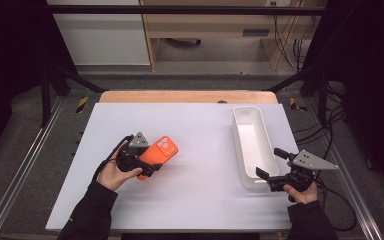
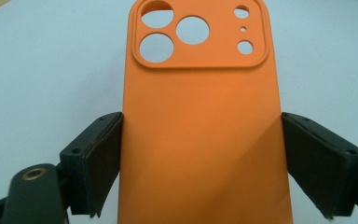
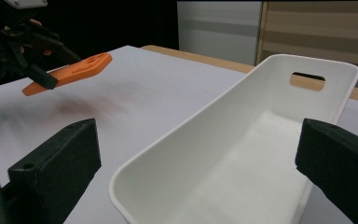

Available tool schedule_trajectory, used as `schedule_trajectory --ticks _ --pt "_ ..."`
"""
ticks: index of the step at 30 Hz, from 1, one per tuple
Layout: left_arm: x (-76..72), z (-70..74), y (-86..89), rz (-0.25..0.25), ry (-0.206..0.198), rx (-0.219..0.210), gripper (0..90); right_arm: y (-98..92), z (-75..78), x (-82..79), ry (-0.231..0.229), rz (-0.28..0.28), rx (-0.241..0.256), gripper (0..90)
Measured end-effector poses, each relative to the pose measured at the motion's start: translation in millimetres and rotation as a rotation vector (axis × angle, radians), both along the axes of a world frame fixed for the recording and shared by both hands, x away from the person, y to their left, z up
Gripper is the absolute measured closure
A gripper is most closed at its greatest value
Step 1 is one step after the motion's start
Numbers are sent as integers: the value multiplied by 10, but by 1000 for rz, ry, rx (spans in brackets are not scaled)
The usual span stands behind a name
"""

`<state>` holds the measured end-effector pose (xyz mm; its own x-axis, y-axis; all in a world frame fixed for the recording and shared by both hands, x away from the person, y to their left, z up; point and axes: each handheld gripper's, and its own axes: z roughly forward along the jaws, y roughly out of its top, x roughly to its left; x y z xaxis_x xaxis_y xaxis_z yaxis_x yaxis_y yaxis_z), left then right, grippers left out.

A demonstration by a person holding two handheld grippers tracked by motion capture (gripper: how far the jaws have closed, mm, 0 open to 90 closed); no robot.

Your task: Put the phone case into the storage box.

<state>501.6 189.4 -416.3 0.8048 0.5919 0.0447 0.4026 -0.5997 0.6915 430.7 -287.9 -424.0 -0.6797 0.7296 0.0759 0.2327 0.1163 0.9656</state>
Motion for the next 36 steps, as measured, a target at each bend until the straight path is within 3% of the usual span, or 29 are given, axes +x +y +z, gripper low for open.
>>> schedule_trajectory --ticks 16,36 --pt "-171 100 -171 -75 -42 -15 155 40 47 -15 -6 22 -19 4" --pt "-346 127 -388 -162 -80 21 155 145 93 -33 -16 57 -58 4"
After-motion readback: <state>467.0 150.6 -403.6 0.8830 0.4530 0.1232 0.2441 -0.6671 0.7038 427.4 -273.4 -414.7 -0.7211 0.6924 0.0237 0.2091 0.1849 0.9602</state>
